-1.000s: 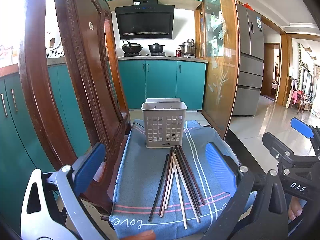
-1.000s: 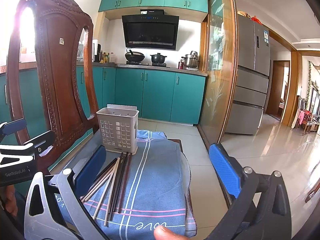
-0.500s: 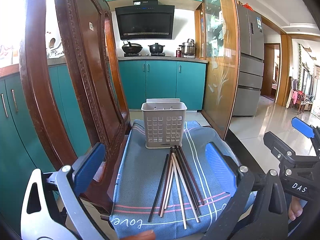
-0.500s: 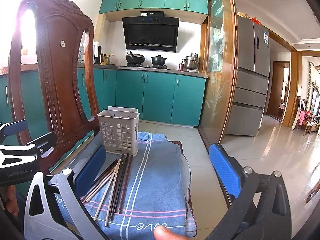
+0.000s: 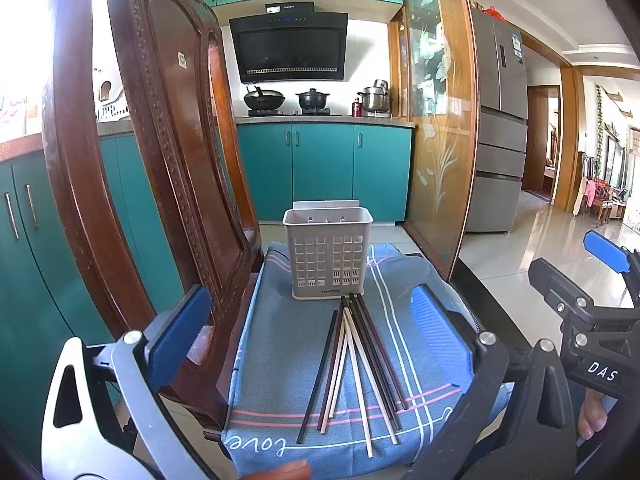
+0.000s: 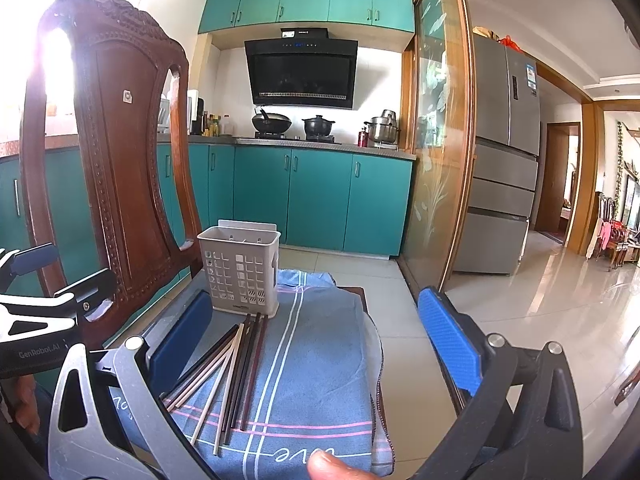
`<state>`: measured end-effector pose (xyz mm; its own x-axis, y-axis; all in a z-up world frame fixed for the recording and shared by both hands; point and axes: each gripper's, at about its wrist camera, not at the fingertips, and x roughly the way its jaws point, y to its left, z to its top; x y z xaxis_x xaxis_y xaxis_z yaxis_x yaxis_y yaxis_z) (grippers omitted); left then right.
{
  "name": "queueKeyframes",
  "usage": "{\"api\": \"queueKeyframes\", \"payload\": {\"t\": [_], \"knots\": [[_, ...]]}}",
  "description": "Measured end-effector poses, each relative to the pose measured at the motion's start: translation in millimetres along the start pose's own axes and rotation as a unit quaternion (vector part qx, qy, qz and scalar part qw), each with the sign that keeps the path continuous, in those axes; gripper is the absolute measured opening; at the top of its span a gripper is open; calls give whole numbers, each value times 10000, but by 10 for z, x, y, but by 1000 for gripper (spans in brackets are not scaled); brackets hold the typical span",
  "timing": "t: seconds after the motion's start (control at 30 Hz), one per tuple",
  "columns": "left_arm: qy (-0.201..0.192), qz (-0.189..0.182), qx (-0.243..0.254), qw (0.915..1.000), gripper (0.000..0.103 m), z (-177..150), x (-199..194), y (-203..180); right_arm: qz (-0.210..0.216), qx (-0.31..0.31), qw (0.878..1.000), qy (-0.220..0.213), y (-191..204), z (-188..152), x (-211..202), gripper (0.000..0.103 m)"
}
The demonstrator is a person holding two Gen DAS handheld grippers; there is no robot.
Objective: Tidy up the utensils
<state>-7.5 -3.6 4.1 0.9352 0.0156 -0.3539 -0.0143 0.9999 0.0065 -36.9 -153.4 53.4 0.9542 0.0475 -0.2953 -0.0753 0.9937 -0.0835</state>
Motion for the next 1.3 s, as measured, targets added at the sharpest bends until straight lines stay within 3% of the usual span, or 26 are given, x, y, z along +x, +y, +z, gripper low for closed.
{"api": "queueKeyframes", "payload": {"t": [1.3], "knots": [[-108,41,66,9999,100,43,-135,-50,52,-56,9997,-225,-13,57,-190,101]]}}
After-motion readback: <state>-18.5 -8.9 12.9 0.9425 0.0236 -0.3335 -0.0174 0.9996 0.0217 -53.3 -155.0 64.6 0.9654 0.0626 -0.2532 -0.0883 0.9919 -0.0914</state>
